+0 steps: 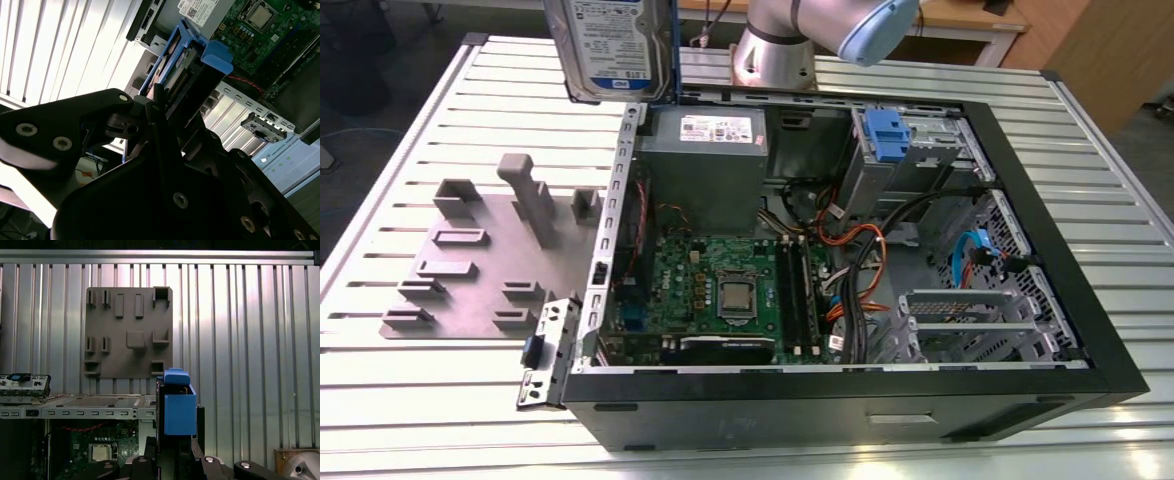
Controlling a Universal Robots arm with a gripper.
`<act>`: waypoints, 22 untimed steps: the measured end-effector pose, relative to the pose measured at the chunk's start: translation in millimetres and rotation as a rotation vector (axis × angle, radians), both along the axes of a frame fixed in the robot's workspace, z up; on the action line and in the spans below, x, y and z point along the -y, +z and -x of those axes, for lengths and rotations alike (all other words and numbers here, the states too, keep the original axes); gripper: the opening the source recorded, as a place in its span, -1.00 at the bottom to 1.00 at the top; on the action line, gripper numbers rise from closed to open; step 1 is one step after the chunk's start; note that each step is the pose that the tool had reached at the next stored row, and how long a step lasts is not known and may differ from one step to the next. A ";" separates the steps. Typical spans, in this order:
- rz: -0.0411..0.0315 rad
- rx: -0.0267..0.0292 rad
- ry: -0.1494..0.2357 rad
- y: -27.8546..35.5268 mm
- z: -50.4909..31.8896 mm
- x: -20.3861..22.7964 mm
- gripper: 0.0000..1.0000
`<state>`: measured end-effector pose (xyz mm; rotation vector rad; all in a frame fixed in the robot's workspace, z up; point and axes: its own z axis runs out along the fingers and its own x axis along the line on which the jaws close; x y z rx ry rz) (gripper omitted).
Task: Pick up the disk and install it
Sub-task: 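Pick up the disk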
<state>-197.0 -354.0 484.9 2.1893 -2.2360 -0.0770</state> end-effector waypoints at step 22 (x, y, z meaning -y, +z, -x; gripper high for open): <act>0.0000 -0.0001 0.000 -0.9 -75.3 0.0 -0.30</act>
